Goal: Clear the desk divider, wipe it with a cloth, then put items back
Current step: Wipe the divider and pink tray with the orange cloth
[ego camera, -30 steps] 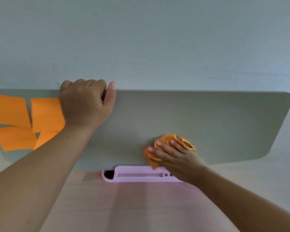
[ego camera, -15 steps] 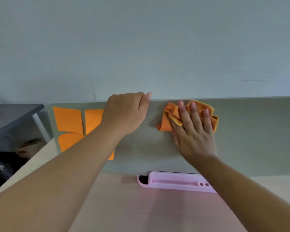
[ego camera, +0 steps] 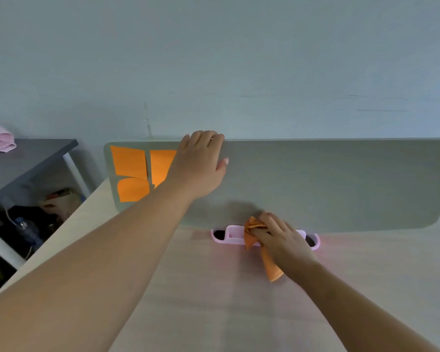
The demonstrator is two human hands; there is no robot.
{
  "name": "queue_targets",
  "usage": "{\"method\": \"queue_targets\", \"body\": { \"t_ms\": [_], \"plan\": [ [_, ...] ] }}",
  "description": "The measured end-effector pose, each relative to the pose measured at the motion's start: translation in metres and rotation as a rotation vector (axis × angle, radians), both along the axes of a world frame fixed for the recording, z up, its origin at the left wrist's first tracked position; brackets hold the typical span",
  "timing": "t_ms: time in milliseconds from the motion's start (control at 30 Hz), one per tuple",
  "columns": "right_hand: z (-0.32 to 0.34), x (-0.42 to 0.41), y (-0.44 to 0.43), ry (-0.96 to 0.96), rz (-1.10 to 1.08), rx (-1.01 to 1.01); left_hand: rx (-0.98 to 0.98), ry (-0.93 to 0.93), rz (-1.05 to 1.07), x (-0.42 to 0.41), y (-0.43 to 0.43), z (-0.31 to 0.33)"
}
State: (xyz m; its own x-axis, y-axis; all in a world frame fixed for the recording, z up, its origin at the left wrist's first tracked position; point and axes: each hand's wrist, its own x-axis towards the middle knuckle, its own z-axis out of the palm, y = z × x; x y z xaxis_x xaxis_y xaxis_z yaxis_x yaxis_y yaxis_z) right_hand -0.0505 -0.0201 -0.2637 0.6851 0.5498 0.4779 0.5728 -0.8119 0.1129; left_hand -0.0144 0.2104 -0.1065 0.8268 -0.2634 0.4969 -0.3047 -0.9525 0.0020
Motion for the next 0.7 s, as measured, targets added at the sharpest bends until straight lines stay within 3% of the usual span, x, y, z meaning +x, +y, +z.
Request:
{"method": "queue_targets", "body": {
  "t_ms": [133, 300, 467, 600, 700],
  "plan": [
    [0.022, -0.03, -0.004, 0.149, -0.209, 0.155, -0.031, 0.075, 0.036, -0.031, -0.003, -0.009],
    [0.051, -0.055, 0.009, 0.328, -0.069, 0.403, -0.133, 0.193, -0.087, -0.066, -0.006, -0.012],
    [0.081, -0.079, 0.018, 0.88, -0.226, 0.885, -0.19, 0.649, -0.135, -0.098, 0.003, -0.009],
    [0.106, -0.11, 0.015, 1.048, -0.213, 0.965, -0.321, 0.878, -0.114, -0.141, 0.006, -0.023],
    [0.116, -0.136, 0.011, 1.17, -0.187, 0.952, -0.574, 0.966, -0.1, -0.168, 0.004, -0.032]
  ]
}}
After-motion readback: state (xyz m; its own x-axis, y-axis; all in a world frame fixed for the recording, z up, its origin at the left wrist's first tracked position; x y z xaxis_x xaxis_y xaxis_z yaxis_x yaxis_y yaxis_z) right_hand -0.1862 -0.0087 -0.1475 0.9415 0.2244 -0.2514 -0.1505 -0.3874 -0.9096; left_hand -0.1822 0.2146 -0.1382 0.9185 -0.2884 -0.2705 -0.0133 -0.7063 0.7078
